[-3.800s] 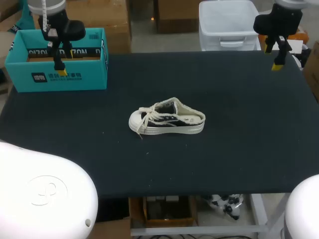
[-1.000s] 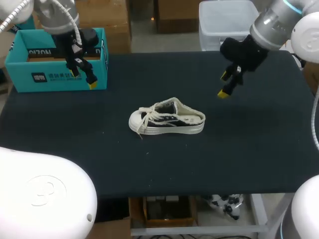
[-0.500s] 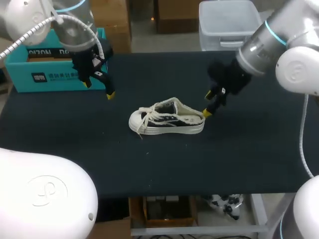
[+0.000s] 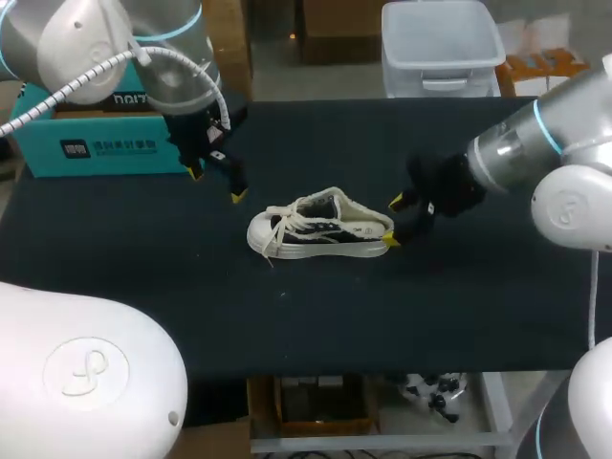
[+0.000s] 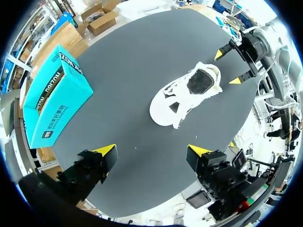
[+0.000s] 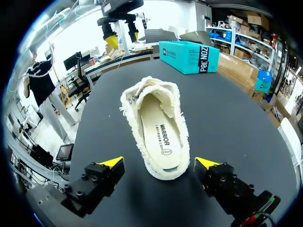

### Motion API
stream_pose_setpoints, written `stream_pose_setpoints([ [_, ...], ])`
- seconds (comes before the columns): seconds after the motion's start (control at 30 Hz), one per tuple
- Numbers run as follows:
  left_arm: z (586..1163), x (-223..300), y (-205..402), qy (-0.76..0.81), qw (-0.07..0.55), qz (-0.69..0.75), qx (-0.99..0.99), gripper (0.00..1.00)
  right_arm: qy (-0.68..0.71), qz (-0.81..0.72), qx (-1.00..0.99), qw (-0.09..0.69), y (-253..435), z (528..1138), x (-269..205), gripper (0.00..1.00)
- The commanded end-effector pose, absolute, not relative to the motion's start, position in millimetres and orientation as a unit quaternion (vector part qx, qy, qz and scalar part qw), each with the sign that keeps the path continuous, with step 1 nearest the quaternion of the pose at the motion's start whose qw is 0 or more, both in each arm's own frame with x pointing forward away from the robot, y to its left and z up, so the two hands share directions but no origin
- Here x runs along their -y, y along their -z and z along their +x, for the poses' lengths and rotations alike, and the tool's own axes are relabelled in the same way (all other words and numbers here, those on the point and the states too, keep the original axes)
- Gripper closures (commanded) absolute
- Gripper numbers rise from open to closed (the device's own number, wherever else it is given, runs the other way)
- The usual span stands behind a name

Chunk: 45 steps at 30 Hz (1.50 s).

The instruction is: Open the shoe tongue, take the insole out of the shoe, put the insole back into the shoe, and pack the shoe into the shoebox

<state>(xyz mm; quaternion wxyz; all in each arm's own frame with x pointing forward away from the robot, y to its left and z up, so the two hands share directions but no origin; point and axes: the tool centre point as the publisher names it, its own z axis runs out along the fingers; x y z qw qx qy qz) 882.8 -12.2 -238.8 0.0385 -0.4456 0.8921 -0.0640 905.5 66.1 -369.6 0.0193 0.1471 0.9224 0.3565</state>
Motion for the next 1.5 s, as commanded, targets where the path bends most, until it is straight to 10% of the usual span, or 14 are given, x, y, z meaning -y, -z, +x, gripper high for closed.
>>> stream_pose_setpoints([
  [0.03, 881, 18, 241, 0.064, 0.037, -0.441, -0.894, 0.0, -0.38, 0.153, -0.912, 0.03, 383, 906, -65, 0.0],
  [1.5, 876, 38, 253, 0.068, 0.023, -0.427, -0.901, 0.0, -0.438, 0.101, -0.893, -0.02, 428, 928, -94, 0.0],
])
